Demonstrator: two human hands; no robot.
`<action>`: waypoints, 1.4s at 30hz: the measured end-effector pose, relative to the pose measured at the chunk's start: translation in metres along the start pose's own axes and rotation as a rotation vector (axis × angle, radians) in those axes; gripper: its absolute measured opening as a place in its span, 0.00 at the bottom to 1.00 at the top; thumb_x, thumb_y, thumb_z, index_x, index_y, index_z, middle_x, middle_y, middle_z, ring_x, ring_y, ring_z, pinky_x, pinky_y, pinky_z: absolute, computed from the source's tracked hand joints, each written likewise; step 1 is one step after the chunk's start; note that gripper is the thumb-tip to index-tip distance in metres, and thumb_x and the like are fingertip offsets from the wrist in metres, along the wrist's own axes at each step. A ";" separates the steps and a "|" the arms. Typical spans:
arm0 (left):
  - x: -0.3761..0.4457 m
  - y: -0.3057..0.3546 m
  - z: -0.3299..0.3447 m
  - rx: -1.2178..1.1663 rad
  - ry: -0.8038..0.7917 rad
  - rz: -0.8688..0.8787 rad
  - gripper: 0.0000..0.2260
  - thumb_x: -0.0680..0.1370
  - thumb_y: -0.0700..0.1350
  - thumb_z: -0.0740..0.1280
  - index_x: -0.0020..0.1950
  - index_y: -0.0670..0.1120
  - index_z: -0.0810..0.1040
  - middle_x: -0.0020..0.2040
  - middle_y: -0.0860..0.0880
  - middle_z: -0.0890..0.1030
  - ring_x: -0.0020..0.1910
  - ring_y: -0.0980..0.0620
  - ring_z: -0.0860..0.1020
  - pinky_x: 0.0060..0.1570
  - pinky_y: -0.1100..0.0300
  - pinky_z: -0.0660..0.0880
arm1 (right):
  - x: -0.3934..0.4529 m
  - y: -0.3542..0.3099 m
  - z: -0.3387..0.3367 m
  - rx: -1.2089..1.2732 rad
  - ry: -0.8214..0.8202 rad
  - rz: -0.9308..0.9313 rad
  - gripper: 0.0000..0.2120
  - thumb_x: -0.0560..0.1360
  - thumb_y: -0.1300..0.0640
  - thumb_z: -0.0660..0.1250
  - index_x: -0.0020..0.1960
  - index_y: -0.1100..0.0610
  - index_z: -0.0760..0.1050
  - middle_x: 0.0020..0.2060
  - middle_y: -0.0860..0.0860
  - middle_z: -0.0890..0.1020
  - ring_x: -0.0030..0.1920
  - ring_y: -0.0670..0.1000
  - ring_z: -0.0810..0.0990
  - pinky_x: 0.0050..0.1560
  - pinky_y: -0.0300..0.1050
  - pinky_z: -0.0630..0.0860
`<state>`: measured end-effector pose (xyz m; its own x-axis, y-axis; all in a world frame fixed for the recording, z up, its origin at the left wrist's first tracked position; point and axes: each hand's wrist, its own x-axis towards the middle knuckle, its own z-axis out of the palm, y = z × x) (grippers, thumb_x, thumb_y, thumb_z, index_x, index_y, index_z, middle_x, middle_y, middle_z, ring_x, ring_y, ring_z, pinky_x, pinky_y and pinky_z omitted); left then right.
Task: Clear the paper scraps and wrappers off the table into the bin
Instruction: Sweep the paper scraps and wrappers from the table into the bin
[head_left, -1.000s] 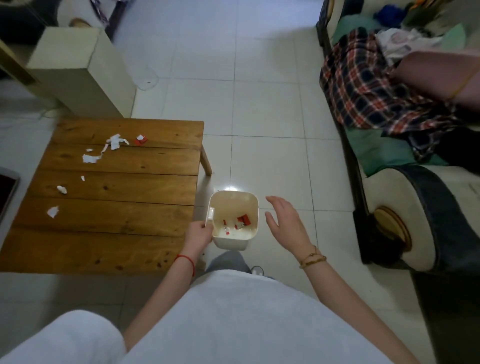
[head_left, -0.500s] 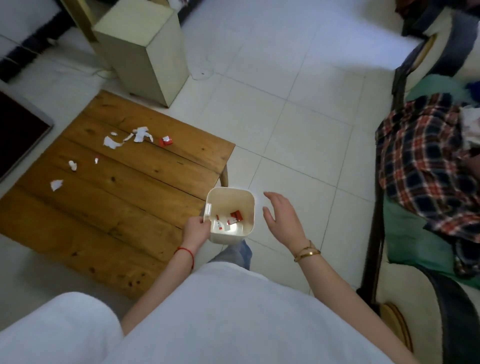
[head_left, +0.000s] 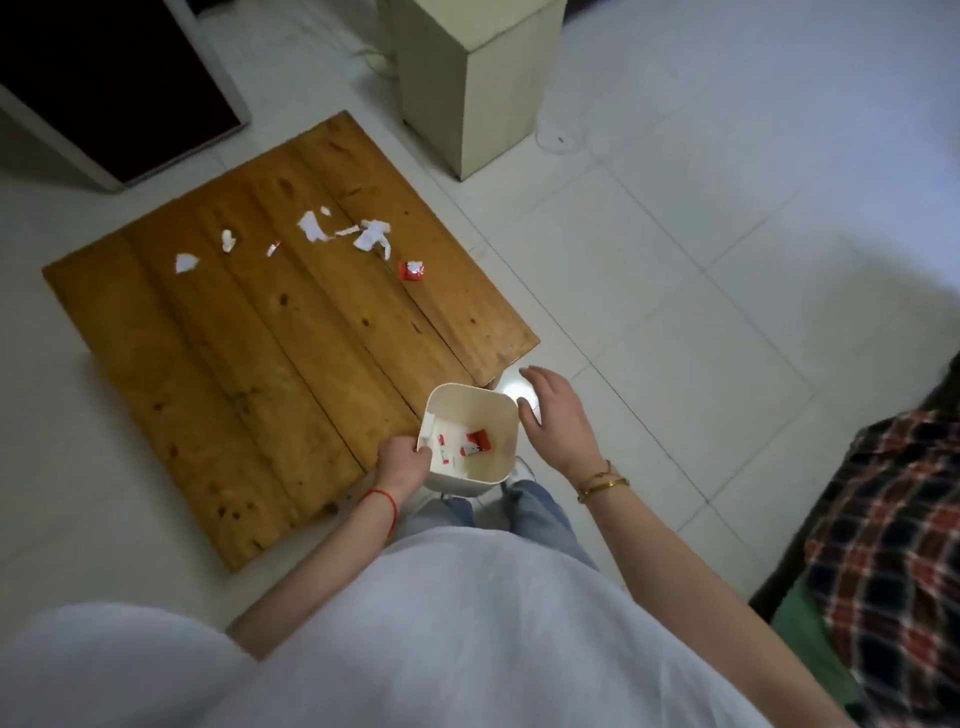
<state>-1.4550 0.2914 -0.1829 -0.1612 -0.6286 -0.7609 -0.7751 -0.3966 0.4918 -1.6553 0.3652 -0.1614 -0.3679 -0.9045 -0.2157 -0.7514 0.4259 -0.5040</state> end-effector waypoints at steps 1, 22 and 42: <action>0.001 0.000 0.005 -0.043 0.014 -0.027 0.13 0.78 0.40 0.59 0.54 0.37 0.81 0.53 0.38 0.83 0.48 0.42 0.80 0.44 0.57 0.74 | 0.010 0.003 -0.001 -0.011 -0.026 -0.031 0.19 0.79 0.54 0.59 0.69 0.58 0.69 0.66 0.55 0.73 0.66 0.54 0.71 0.67 0.46 0.66; 0.093 -0.002 0.166 -0.421 0.295 -0.390 0.11 0.74 0.36 0.59 0.32 0.44 0.73 0.30 0.50 0.74 0.32 0.51 0.72 0.26 0.67 0.64 | 0.243 0.062 0.068 -0.249 -0.402 -0.466 0.25 0.81 0.51 0.56 0.75 0.57 0.59 0.75 0.55 0.62 0.75 0.57 0.59 0.74 0.55 0.59; 0.143 -0.026 0.196 -0.442 0.336 -0.362 0.17 0.74 0.35 0.57 0.27 0.51 0.62 0.26 0.53 0.67 0.26 0.57 0.64 0.27 0.75 0.66 | 0.362 0.017 0.170 -0.460 -0.516 -0.702 0.30 0.80 0.50 0.54 0.77 0.57 0.49 0.78 0.55 0.52 0.77 0.55 0.48 0.77 0.53 0.44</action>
<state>-1.5778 0.3426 -0.3874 0.3172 -0.5500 -0.7726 -0.4095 -0.8142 0.4115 -1.7085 0.0414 -0.3901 0.4451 -0.8083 -0.3855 -0.8881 -0.3432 -0.3058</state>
